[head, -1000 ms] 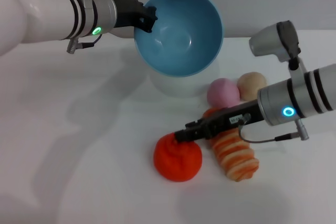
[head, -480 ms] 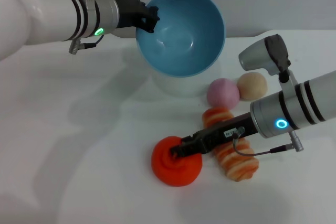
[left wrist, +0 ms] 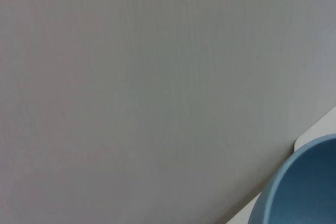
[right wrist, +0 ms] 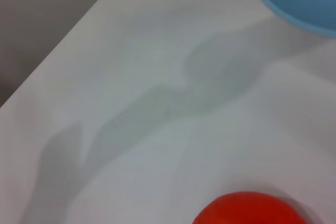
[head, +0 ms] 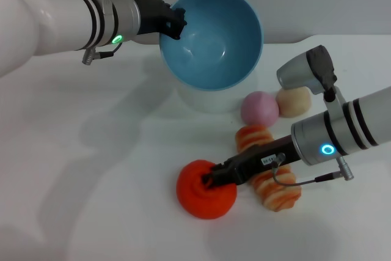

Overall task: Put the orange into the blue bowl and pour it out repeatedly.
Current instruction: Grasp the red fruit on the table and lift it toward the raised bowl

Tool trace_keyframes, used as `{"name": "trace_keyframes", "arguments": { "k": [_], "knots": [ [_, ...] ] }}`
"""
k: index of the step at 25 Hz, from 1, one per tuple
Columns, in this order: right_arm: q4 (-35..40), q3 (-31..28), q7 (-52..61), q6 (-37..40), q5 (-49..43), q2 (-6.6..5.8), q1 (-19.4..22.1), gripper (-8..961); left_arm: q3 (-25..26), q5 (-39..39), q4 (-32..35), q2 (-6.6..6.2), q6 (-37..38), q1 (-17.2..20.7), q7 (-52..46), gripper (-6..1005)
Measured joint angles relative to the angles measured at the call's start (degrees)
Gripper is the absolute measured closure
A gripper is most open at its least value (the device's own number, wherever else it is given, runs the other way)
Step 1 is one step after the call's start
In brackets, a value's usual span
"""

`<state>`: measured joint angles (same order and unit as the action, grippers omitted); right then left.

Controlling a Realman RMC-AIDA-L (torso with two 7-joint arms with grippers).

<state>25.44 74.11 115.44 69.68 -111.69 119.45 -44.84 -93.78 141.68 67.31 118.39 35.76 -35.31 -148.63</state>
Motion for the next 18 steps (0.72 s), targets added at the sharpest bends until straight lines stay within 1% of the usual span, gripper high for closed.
{"name": "trace_keyframes", "arguments": {
  "k": [3, 7, 13, 16, 18],
  "knots": [
    [0.01, 1.35, -0.65, -0.06, 0.00, 0.09, -0.13, 495, -0.06, 0.00, -0.04, 0.05, -0.03, -0.08, 0.00, 999],
    [0.28, 1.89, -1.42, -0.13, 0.72, 0.13, -0.13, 643, -0.09, -0.01, -0.07, 0.08, -0.39, -0.08, 0.00, 999],
    [1.04, 1.69, -4.97, 0.64, 4.31, -0.27, 1.08, 888, -0.09, -0.07, -0.09, 0.09, -0.52, -0.09, 0.00, 1000],
    [3.87, 1.52, -5.12, 1.01, 4.71, -0.28, 2.74, 933, -0.07, -0.10, -0.67, 0.08, -0.53, -0.40, 0.00, 1000],
    [7.39, 1.96, -5.43, 1.52, 5.75, -0.25, 4.92, 933, 0.28, -0.10, -0.83, -0.06, -0.10, -0.71, 0.00, 1000]
  ]
}}
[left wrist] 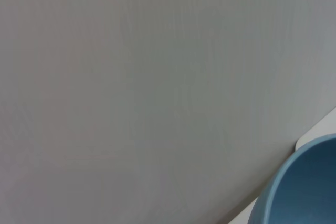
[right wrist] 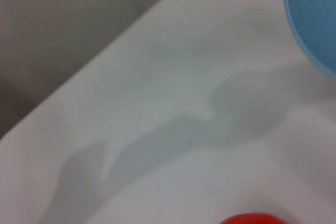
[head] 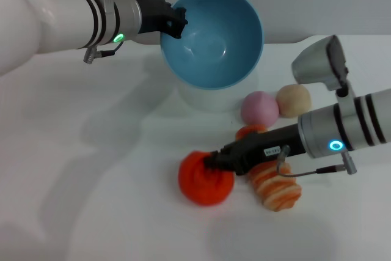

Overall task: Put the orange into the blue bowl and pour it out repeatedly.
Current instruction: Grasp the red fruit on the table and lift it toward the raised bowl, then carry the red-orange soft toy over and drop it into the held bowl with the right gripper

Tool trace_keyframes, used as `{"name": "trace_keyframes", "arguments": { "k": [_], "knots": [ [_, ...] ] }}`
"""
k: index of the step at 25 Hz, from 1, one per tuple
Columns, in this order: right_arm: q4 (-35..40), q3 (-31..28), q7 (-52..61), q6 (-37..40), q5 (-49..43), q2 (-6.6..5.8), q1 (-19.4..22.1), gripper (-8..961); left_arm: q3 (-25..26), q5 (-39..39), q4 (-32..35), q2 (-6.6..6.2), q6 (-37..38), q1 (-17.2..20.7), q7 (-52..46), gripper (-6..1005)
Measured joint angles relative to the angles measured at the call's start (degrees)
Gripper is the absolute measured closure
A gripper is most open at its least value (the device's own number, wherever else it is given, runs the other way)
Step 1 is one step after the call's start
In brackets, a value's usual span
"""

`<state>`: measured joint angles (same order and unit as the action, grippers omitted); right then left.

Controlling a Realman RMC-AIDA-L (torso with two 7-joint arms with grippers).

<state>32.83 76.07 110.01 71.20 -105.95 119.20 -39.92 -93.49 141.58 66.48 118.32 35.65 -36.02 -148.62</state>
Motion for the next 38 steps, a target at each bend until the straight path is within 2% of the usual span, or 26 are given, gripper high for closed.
{"name": "trace_keyframes", "arguments": {
  "k": [1, 2, 6, 10, 16, 20, 31, 38],
  "knots": [
    [3.43, 0.06, -1.00, 1.59, 1.87, -0.06, 2.12, 934, 0.12, 0.00, 0.00, -0.05, 0.07, -0.03, 0.00, 1000],
    [3.43, 0.06, -1.00, 1.59, 1.87, -0.06, 2.12, 934, 0.12, 0.00, 0.00, -0.05, 0.07, -0.03, 0.00, 1000],
    [11.55, -2.75, -2.44, 8.31, 5.47, -0.72, 5.87, 934, 0.69, 0.47, -0.03, -0.15, 2.13, -0.72, 0.10, 1000],
    [19.87, -8.80, -2.55, 13.46, 5.55, -0.68, 8.48, 934, 4.00, 1.59, -0.11, -0.26, 9.79, -2.84, 0.28, 1000],
    [28.66, -19.65, -2.56, 22.13, 6.01, -0.71, 9.46, 934, 6.51, 2.00, 1.44, -0.29, 21.68, -4.73, 0.08, 999],
    [28.79, -20.89, -3.89, 22.66, 8.12, -0.63, 10.34, 933, 6.05, 1.42, 4.88, -0.05, 30.04, -4.86, -0.11, 999],
    [20.44, -21.49, -5.68, 20.66, 8.58, -0.68, 9.38, 933, 3.57, 0.24, 7.40, -0.08, 33.20, -4.75, -1.50, 999],
    [17.89, -21.43, -7.17, 18.67, 8.66, -0.69, 8.97, 807, 3.34, 0.11, 7.14, -0.06, 33.69, -4.64, -1.54, 999]
  ]
}}
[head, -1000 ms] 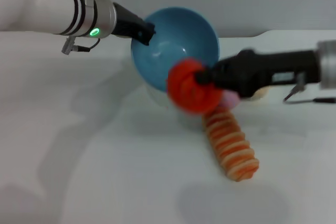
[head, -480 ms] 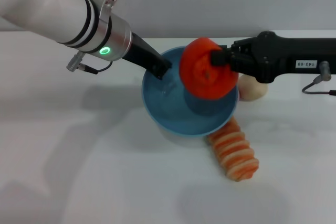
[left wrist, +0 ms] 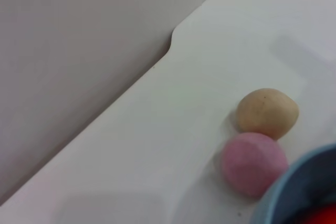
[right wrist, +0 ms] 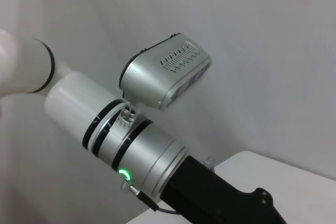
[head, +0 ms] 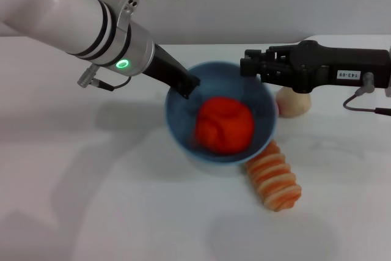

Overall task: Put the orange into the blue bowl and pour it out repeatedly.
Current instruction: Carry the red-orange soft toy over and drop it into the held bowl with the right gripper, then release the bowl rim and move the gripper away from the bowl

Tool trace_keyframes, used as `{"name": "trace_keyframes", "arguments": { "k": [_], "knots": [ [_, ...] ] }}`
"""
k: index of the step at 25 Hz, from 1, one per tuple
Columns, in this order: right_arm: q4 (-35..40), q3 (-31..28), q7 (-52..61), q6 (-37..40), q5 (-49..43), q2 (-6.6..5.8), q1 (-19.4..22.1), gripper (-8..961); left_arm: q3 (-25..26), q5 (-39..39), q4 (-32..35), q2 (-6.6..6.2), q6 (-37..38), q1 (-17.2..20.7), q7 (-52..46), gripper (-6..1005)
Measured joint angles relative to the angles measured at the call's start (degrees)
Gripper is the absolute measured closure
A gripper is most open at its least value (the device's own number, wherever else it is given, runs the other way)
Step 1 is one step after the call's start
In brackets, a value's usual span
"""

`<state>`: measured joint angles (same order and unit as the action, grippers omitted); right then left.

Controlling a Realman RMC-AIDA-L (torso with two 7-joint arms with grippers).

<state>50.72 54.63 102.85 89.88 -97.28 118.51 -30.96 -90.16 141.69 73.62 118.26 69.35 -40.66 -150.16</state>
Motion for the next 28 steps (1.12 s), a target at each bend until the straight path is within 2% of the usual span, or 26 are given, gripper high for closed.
{"name": "trace_keyframes", "arguments": {
  "k": [6, 12, 28],
  "knots": [
    [-0.64, -2.55, -0.96, -0.24, 2.61, 0.01, 0.95, 704, -0.01, 0.00, -0.24, 0.03, 0.95, 0.01, -0.10, 999],
    [-1.20, -6.78, -2.02, -0.52, 5.10, -0.13, 3.58, 534, -0.58, -0.03, -0.91, 0.12, 2.81, 0.30, -0.88, 1000],
    [-3.19, -7.68, -3.72, -0.74, 5.09, -0.10, 3.98, 535, -9.95, -1.50, -6.27, 0.30, -3.50, 0.77, -2.24, 1000]
  ]
}}
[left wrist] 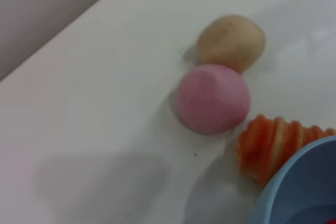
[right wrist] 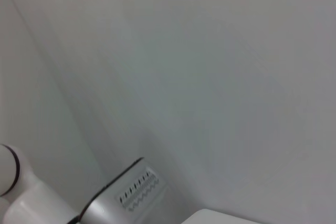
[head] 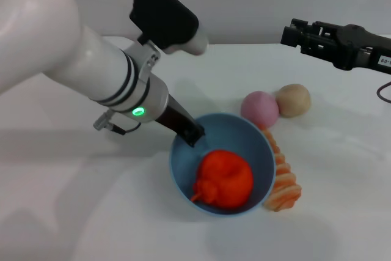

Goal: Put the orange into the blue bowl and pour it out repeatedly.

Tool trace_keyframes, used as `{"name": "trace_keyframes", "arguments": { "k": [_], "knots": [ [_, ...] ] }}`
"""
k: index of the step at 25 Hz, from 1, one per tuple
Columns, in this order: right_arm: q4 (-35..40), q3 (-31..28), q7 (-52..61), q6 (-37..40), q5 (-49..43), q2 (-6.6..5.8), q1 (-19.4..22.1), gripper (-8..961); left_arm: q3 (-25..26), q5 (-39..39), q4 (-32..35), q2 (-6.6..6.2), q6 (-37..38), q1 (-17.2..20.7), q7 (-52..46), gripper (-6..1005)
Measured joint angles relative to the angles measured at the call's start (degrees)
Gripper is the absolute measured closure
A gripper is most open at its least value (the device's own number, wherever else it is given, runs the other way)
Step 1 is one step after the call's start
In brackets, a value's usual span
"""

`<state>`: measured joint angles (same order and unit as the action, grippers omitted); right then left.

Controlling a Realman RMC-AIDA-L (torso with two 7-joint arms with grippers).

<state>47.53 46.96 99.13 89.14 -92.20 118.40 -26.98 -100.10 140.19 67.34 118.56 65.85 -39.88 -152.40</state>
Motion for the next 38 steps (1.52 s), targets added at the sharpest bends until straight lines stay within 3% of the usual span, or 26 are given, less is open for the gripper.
{"name": "trace_keyframes", "arguments": {
  "k": [13, 14, 19, 23, 26, 31, 32, 33, 38],
  "knots": [
    [-1.48, -0.42, -0.89, -0.04, -0.06, -0.01, -0.17, 535, -1.46, 0.29, 0.89, -0.17, -0.64, 0.68, -2.27, 999],
    [-1.48, -0.54, -0.89, -0.04, -0.15, -0.01, -0.13, 535, -1.55, 0.37, 2.81, -0.22, -0.16, 1.12, -2.88, 883],
    [-1.50, -0.70, -1.40, -0.03, -1.60, -0.19, 0.25, 534, -1.52, 1.23, 7.16, -0.31, 0.44, 2.28, -2.89, 703],
    [-2.05, -2.49, -3.55, -0.51, -1.48, -0.18, 0.87, 480, 0.37, 1.70, 12.08, -0.48, -0.12, 3.99, -2.49, 546],
    [-4.48, -5.14, -8.67, -1.15, -0.53, -0.04, 1.05, 439, 1.44, 2.16, 14.49, -0.43, -7.81, 7.30, -2.41, 418],
    [-13.28, -10.72, -25.48, -5.53, 8.04, 0.10, 1.64, 371, 0.26, 2.11, 13.61, -0.39, -25.39, 11.95, -1.62, 318],
    [-16.52, -11.10, -34.51, -6.33, 11.53, 0.14, 2.15, 357, -1.26, 2.08, 12.52, -0.36, -32.97, 13.85, -0.38, 298],
    [-16.52, -11.10, -34.51, -6.33, 11.53, 0.14, 2.15, 339, -1.26, 2.08, 12.52, -0.36, -32.97, 13.85, -0.38, 278],
    [-23.64, -11.25, -48.62, -11.66, 18.36, 0.33, 2.78, 252, -7.40, 1.73, 8.81, -0.24, -57.24, 19.52, 0.26, 199]
  ]
}}
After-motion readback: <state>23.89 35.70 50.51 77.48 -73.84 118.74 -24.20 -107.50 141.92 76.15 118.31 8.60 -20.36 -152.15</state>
